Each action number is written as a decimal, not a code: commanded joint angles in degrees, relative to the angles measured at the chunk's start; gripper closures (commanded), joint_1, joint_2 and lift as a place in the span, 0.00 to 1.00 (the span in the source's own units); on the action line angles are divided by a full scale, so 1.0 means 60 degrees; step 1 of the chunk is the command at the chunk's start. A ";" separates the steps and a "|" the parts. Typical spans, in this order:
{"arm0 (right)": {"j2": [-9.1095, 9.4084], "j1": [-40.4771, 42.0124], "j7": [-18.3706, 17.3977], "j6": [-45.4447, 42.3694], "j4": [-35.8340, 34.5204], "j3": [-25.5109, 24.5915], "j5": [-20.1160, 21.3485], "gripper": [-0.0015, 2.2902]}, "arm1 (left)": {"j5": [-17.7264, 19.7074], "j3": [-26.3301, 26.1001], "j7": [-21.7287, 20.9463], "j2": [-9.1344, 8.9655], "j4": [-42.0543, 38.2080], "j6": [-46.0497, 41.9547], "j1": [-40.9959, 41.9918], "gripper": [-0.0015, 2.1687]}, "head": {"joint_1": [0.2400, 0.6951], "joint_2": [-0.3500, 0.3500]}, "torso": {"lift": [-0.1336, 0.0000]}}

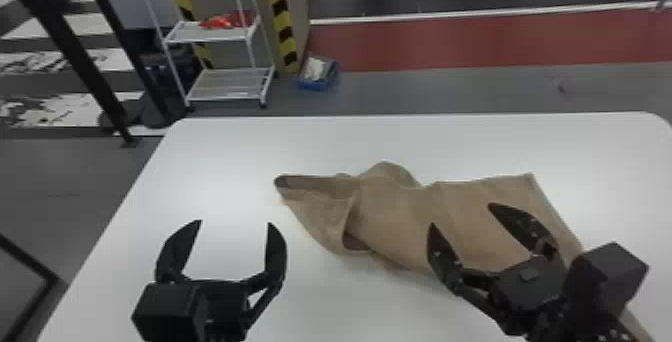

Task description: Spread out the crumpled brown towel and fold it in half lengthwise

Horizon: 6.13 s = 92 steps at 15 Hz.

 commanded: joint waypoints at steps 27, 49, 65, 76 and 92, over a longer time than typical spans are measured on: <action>0.0694 -0.3140 -0.0395 0.3135 0.3228 0.3203 0.2230 0.23 | 0.0414 0.0471 -0.0149 -0.0039 -0.0050 0.0170 0.0092 0.00 | 1.00 1.00 | 0.07; 0.0694 -0.3287 -0.0205 0.3281 0.3096 0.3511 0.2274 0.82 | 0.0663 0.0632 -0.0222 -0.0039 -0.0007 0.0317 0.0077 0.00 | 1.00 1.00 | 0.07; 0.0694 -0.3272 0.2417 -0.1289 0.2964 0.1182 -0.4391 0.83 | 0.0766 0.0764 -0.0266 -0.0039 0.0096 0.0317 0.0077 0.00 | 1.00 1.00 | 0.07; 0.0694 -0.4444 0.3486 -0.0117 0.4664 0.2940 -0.2999 0.00 | 0.0780 0.0822 -0.0266 -0.0039 0.0374 0.0317 -0.0187 0.00 | 1.00 1.00 | 0.07; 0.0694 -0.5572 0.4234 0.3076 0.5088 0.2969 -0.1520 0.01 | 0.1161 0.1437 -0.0252 -0.0039 0.0257 0.0522 -0.0289 0.00 | 1.00 1.00 | 0.07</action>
